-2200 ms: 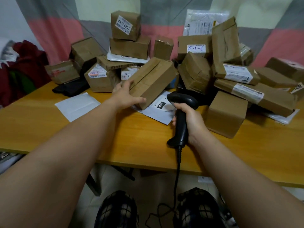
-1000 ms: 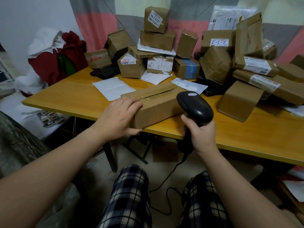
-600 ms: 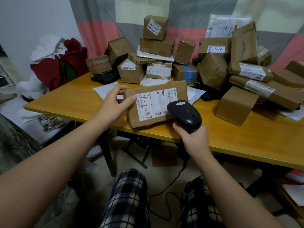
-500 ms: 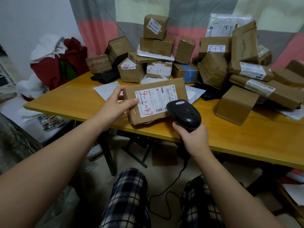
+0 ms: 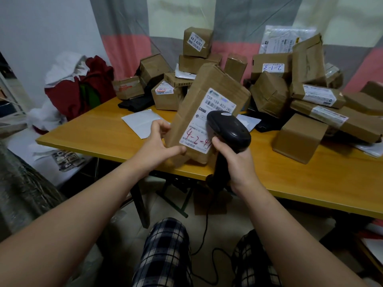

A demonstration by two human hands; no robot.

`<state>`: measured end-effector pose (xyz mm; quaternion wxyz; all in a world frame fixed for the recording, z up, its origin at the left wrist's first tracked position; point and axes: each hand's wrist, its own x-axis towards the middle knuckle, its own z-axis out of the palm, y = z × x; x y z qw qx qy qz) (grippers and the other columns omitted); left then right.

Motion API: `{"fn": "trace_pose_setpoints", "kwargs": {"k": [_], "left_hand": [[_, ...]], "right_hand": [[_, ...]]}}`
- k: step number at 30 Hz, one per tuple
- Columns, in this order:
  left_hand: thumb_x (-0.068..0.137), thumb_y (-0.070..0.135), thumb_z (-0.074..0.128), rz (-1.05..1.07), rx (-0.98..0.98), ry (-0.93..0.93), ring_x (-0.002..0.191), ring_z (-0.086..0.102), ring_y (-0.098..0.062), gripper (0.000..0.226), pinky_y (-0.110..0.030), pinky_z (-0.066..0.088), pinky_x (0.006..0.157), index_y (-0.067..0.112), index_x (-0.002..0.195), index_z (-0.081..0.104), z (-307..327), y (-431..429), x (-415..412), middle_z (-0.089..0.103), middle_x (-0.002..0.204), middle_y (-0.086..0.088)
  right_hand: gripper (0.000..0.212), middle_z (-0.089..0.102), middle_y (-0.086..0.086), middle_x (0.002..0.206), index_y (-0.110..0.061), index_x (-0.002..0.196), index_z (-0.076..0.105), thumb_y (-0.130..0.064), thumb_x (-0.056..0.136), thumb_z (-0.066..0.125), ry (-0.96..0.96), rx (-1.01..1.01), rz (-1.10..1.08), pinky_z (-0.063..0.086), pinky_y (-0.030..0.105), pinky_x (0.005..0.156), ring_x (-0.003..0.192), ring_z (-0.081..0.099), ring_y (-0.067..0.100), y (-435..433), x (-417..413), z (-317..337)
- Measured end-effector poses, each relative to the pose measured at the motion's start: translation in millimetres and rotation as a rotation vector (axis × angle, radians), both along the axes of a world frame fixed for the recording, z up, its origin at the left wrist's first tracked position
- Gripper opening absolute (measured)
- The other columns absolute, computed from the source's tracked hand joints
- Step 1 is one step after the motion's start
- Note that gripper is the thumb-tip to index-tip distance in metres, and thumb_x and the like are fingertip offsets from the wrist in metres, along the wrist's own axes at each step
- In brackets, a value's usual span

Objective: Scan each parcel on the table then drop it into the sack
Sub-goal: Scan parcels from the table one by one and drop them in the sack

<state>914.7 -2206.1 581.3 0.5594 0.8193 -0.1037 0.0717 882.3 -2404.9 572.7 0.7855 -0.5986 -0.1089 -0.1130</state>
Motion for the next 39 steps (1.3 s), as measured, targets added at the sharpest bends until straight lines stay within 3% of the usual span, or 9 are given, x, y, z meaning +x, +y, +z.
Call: {"fn": "trace_pose_setpoints", "kwargs": {"k": [3, 6, 10, 16, 22, 25, 32, 36, 39], "left_hand": [[0.081, 0.026, 0.075, 0.005, -0.03, -0.038, 0.101, 0.058, 0.004, 0.07, -0.017, 0.05, 0.081, 0.03, 0.131, 0.027, 19, -5, 3, 0.056, 0.117, 0.004], [0.083, 0.022, 0.074, 0.04, 0.062, -0.127, 0.086, 0.06, 0.011, 0.077, -0.007, 0.047, 0.07, 0.026, 0.142, 0.025, 30, -9, 9, 0.055, 0.11, 0.01], [0.078, 0.022, 0.078, 0.056, 0.088, -0.088, 0.108, 0.058, -0.012, 0.096, -0.03, 0.049, 0.096, 0.023, 0.15, 0.015, 23, -2, 20, 0.048, 0.125, 0.001], [0.078, 0.015, 0.079, 0.112, -0.064, -0.012, 0.102, 0.066, -0.015, 0.097, -0.042, 0.052, 0.095, 0.023, 0.15, 0.014, 12, 7, 27, 0.05, 0.128, -0.005], [0.077, 0.016, 0.079, 0.126, -0.044, -0.002, 0.097, 0.067, -0.014, 0.098, -0.041, 0.052, 0.095, 0.023, 0.15, 0.014, 12, 7, 31, 0.052, 0.123, -0.003], [0.077, 0.017, 0.079, 0.128, -0.037, 0.003, 0.101, 0.065, -0.014, 0.097, -0.04, 0.052, 0.095, 0.026, 0.15, 0.014, 12, 8, 33, 0.05, 0.126, -0.004], [0.076, 0.018, 0.08, 0.129, -0.044, -0.01, 0.099, 0.066, -0.014, 0.099, -0.041, 0.052, 0.095, 0.025, 0.149, 0.014, 10, 8, 37, 0.051, 0.126, -0.005], [0.077, 0.017, 0.08, 0.133, -0.081, -0.022, 0.094, 0.067, -0.008, 0.096, -0.039, 0.053, 0.094, 0.025, 0.149, 0.016, 12, 7, 32, 0.054, 0.122, -0.001], [0.078, 0.018, 0.078, 0.182, -0.157, -0.051, 0.085, 0.067, 0.004, 0.092, -0.022, 0.056, 0.082, 0.023, 0.147, 0.018, 14, 11, 15, 0.056, 0.118, 0.004]], "right_hand": [[0.029, 0.073, -0.013, 0.095, -0.026, 0.102, 0.065, -0.005, 0.084, 0.07, -0.005, -0.023, -0.016, 0.054, 0.017, 0.076, 0.094, 0.067, 0.0, 4, 5, 7], [0.052, 0.064, -0.009, 0.117, -0.019, 0.123, 0.057, -0.022, 0.077, 0.08, -0.051, -0.211, -0.151, 0.049, 0.013, 0.086, 0.108, 0.06, -0.001, 6, 9, 9], [0.031, 0.064, -0.017, 0.101, -0.024, 0.108, 0.062, -0.019, 0.081, 0.076, -0.106, -0.282, -0.236, 0.044, 0.001, 0.072, 0.095, 0.059, -0.014, 7, 0, 16], [0.023, 0.066, -0.015, 0.09, -0.019, 0.102, 0.069, -0.025, 0.08, 0.075, -0.109, -0.42, -0.279, 0.044, 0.005, 0.069, 0.09, 0.06, -0.004, 5, -7, 16], [0.023, 0.062, -0.025, 0.09, -0.033, 0.097, 0.064, -0.025, 0.079, 0.075, -0.113, -0.455, -0.228, 0.043, 0.002, 0.073, 0.089, 0.057, -0.012, 6, -11, 17], [0.02, 0.062, -0.023, 0.087, -0.038, 0.089, 0.06, -0.028, 0.08, 0.074, -0.109, -0.498, -0.219, 0.046, 0.009, 0.074, 0.089, 0.058, -0.008, 6, -13, 19], [0.015, 0.067, -0.01, 0.084, -0.023, 0.093, 0.069, -0.03, 0.08, 0.074, -0.104, -0.542, -0.222, 0.042, 0.016, 0.068, 0.087, 0.062, 0.007, 3, -12, 14], [0.021, 0.065, -0.018, 0.092, -0.034, 0.097, 0.064, -0.026, 0.081, 0.075, -0.117, -0.504, -0.168, 0.046, 0.011, 0.075, 0.093, 0.06, -0.005, 5, -14, 17], [0.031, 0.063, -0.024, 0.095, -0.042, 0.093, 0.06, -0.019, 0.08, 0.075, -0.153, -0.483, -0.064, 0.044, 0.005, 0.078, 0.093, 0.057, -0.015, 17, -16, 19]]}}
